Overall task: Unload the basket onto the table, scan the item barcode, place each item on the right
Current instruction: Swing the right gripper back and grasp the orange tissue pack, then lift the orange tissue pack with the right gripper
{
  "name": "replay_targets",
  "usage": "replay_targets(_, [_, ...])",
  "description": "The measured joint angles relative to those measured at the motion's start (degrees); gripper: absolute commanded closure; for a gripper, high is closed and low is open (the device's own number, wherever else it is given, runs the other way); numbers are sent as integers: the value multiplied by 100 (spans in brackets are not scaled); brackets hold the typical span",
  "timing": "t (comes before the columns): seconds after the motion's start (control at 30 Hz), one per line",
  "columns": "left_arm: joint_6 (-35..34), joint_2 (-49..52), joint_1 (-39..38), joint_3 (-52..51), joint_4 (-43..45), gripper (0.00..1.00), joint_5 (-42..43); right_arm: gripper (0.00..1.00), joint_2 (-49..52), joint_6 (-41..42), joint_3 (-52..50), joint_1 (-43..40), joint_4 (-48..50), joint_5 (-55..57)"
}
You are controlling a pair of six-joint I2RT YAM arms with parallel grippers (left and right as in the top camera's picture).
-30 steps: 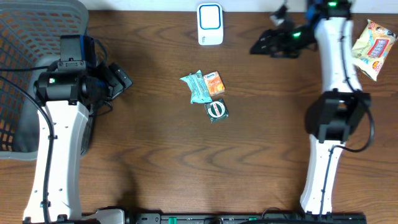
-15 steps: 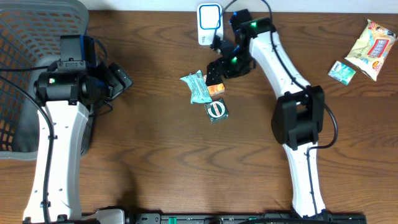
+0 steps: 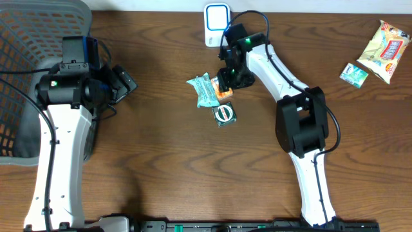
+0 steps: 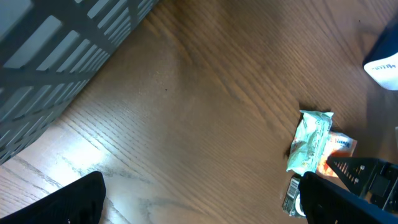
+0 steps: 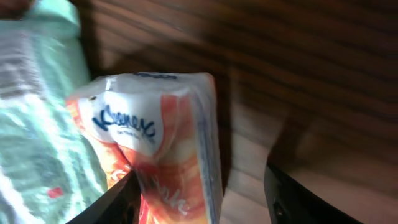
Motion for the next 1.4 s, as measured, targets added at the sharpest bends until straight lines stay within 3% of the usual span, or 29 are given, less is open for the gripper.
replay_targets(0.23, [0,0,0,0,0,2,0,37,-57,251,72,-129,-1097,662])
replay_targets(0.4, [0,0,0,0,0,2,0,41,-55,267,339,-310,-1738,1038])
replay_targets(0.53, [0,0,0,0,0,2,0,42,-55,186,498,-341,-1755,1086])
replay_targets(0.63, [0,0,0,0,0,2,0,35,-55,81,511,-321,-1624,1027])
replay_targets(0.93, [0,0,0,0,0,2,0,44,-55,-74,514,-568,-1161,-59])
replay_targets(1.1, [0,0,0,0,0,2,0,44,-55,-341,264,-883,-1054,-680])
replay_targets(1.2, [0,0,0,0,0,2,0,52,-55,-520,-48,-986,-901,-977])
replay_targets(1.4, [0,0,0,0,0,2,0,82,-122,-686,-560,-990,-527,-1394])
